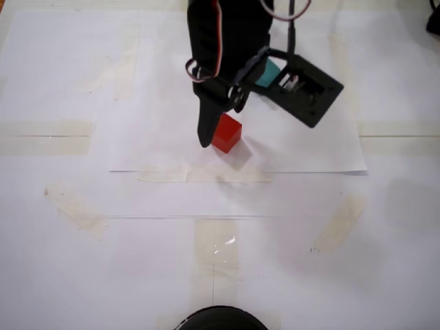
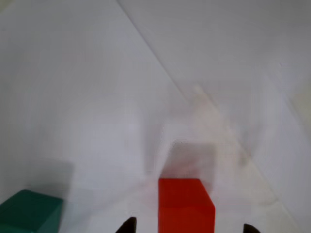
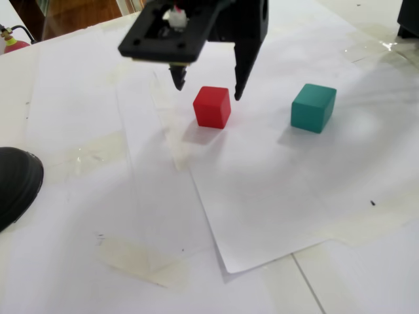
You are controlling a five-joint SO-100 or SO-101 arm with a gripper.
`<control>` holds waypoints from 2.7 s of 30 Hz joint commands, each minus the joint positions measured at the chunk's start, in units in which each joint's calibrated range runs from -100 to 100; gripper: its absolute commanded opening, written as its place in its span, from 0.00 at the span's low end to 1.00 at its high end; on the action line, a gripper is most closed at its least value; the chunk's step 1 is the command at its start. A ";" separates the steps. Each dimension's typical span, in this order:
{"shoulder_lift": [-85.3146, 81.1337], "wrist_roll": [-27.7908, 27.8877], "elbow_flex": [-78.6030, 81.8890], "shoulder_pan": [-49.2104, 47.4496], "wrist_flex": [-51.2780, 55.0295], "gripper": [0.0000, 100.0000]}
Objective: Put the red cube on the top of the blue cube.
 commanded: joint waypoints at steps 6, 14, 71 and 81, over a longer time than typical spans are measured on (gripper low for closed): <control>1.43 -0.44 0.13 0.09 -2.19 0.31; 3.32 -0.39 0.22 0.02 -3.82 0.31; -4.49 -1.27 1.49 -0.67 -0.39 0.14; -8.01 -2.74 -0.96 -1.50 3.19 0.14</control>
